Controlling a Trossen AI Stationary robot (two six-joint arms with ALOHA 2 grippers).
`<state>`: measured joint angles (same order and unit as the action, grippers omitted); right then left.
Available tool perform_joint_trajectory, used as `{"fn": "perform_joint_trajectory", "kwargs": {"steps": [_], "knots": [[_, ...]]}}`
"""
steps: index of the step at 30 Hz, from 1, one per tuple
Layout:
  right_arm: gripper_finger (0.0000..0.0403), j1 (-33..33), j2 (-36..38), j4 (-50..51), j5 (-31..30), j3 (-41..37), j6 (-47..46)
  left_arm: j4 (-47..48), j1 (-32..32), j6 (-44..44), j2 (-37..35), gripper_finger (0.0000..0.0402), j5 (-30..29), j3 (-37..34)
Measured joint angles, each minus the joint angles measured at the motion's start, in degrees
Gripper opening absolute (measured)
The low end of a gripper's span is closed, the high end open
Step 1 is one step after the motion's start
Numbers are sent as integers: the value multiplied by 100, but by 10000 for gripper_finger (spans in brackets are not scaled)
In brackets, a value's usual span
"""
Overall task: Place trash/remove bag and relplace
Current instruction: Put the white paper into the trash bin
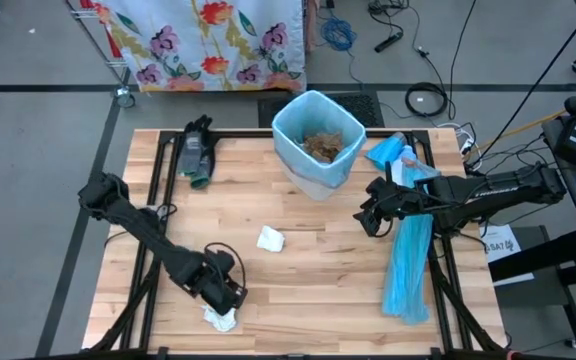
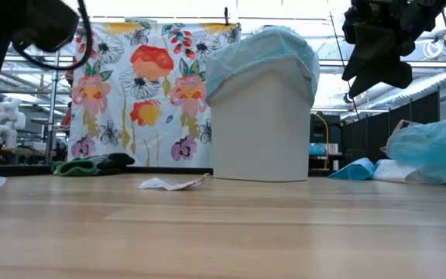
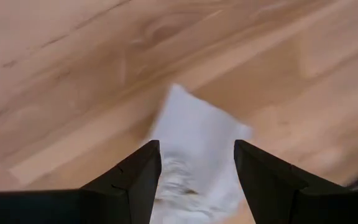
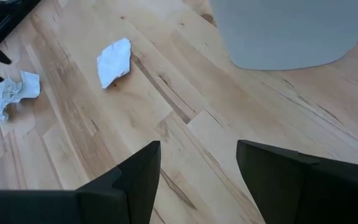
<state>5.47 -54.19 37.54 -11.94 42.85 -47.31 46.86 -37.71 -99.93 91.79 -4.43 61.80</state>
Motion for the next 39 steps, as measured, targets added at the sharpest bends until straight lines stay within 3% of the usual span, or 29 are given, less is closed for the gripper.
{"fn": "perform_joint_trajectory", "kwargs": {"steps": [17, 21, 26, 34, 39], "knots": [[203, 1, 0, -2, 0, 0, 0, -43, 189, 855, 986, 202, 425, 2], [203, -1, 0, 0, 0, 0, 0, -151, 236, 893, 1029, 153, 614, 2], [203, 0, 0, -1, 0, 0, 0, -204, 239, 873, 1025, 19, 864, 52], [203, -1, 0, -2, 0, 0, 0, 542, 301, 725, 938, 4, 842, 588], [203, -1, 2, -1, 0, 0, 0, 1474, 522, 742, 594, 2, 292, 1156]]}}
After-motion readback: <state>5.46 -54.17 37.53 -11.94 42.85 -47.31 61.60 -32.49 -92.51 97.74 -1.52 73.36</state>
